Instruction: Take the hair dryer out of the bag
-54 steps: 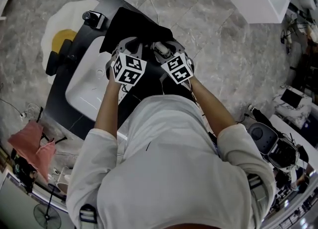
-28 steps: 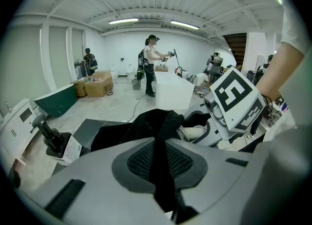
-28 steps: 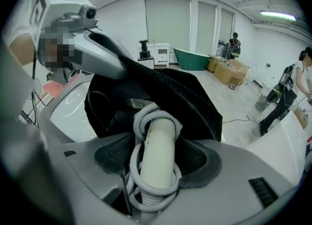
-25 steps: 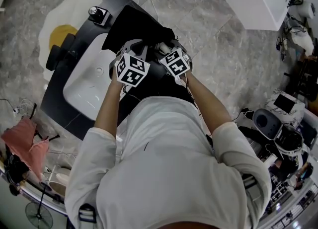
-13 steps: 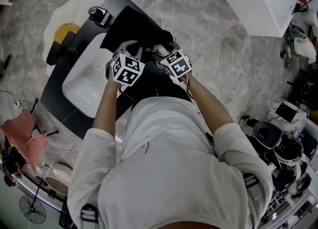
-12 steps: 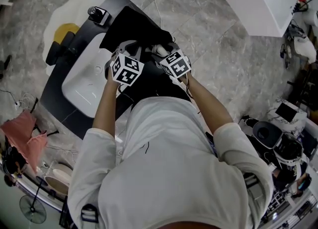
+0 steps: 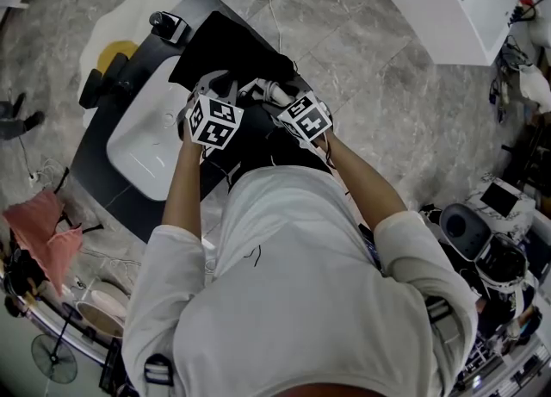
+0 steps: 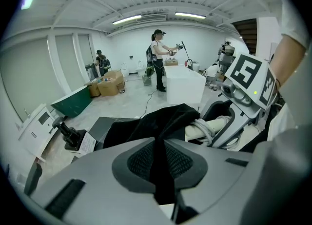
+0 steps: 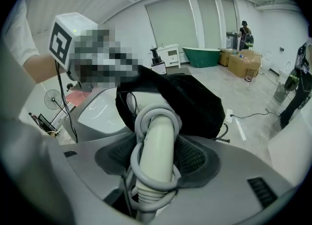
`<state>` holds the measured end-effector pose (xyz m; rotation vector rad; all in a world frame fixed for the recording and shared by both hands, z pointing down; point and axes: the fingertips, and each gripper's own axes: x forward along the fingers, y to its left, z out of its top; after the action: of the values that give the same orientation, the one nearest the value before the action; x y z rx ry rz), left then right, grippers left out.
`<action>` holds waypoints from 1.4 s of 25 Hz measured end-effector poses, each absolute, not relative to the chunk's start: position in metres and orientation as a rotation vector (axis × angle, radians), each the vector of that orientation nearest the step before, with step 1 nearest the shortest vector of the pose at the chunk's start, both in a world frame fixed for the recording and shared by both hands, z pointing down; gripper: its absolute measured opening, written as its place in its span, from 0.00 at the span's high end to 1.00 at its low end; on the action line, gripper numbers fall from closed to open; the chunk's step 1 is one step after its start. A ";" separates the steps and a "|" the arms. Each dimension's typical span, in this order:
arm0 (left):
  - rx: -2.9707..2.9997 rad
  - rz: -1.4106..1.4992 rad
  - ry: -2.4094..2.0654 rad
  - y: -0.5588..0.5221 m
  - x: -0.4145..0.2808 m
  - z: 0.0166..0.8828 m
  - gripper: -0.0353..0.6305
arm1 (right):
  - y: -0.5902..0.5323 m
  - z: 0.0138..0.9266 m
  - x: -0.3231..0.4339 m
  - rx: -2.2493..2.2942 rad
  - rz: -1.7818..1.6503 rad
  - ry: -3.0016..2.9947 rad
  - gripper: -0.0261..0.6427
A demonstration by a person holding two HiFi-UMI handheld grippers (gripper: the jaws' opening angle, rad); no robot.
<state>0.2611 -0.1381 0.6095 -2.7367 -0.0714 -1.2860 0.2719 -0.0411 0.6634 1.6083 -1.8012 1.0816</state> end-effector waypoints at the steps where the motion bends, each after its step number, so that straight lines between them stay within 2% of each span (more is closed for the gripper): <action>1: -2.732 -1.286 -0.067 -0.138 0.261 0.609 0.87 | -0.039 0.663 0.271 1.602 1.080 -1.808 0.58; 11: -2.718 -1.251 -0.135 -0.120 0.251 0.599 0.87 | -0.028 0.656 0.288 1.734 1.327 -1.872 0.58; 35: -2.665 -1.330 -0.181 -0.119 0.263 0.617 0.87 | 0.012 0.650 0.281 1.504 0.975 -1.811 0.60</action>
<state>0.2628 -0.1187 0.6173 -2.6646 -0.1805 -1.3298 0.2811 0.0121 0.6500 1.5040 -1.8105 0.9750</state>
